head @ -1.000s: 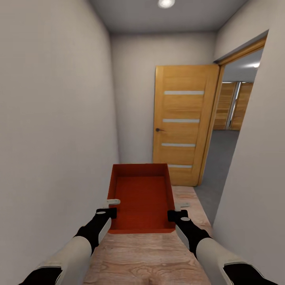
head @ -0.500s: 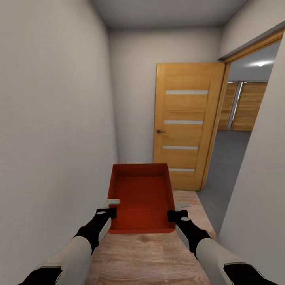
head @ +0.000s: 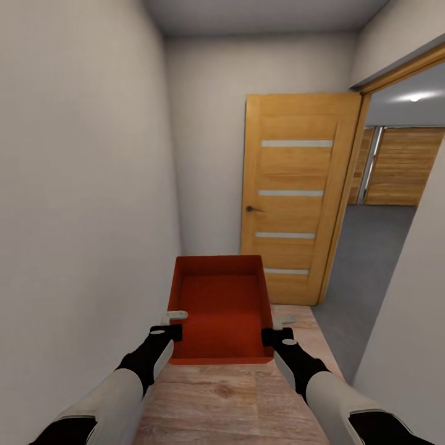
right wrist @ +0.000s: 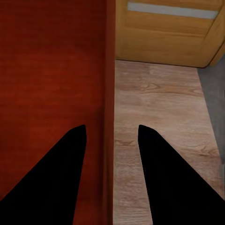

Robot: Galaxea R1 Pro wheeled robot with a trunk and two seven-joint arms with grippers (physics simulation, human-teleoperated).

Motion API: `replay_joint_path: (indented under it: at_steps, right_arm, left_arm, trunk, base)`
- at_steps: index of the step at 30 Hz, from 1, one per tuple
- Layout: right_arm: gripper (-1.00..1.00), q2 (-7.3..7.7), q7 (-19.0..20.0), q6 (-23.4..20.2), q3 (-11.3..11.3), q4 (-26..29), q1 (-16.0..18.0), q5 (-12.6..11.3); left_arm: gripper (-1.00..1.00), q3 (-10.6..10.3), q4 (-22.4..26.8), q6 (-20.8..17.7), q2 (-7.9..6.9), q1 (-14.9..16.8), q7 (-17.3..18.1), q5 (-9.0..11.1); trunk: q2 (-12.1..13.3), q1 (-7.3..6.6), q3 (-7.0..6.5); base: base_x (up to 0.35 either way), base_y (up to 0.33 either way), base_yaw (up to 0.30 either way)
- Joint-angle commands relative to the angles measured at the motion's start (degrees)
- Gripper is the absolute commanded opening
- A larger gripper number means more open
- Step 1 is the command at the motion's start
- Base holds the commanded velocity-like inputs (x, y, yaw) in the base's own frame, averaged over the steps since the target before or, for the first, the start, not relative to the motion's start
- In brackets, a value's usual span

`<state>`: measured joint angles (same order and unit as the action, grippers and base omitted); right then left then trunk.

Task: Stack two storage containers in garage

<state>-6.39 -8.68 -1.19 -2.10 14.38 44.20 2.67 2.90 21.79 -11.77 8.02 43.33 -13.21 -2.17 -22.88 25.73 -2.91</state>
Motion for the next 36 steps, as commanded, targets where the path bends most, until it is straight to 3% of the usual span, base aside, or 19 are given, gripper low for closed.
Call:
replay_joint_path:
  at_steps: [1,26,36]
  right_arm:
    - [-1.0,-0.2,0.24,-0.13,0.34,-0.14,0.0,-0.67]
    - [-1.0,-0.24,0.25,-0.13,0.34,-0.14,-0.03,-0.65]
    - [-1.0,-0.37,0.25,-0.3,0.34,-0.14,0.01,-0.65]
  left_arm:
    - [-1.0,0.35,0.25,3.09,0.09,0.0,0.11,-0.46]
    - [-1.0,0.35,0.27,3.16,0.15,0.0,0.11,-0.46]
    - [-1.0,0.28,0.6,3.16,0.15,0.0,0.1,-0.46]
  trunk:
    - [-0.04,0.05,0.03]
    - [-0.04,0.05,0.03]
    - [-0.04,0.05,-0.14]
  base:
    - [0.322,0.0,0.0]
    - [0.322,0.0,-0.001]
    - [0.247,0.0,-0.167]
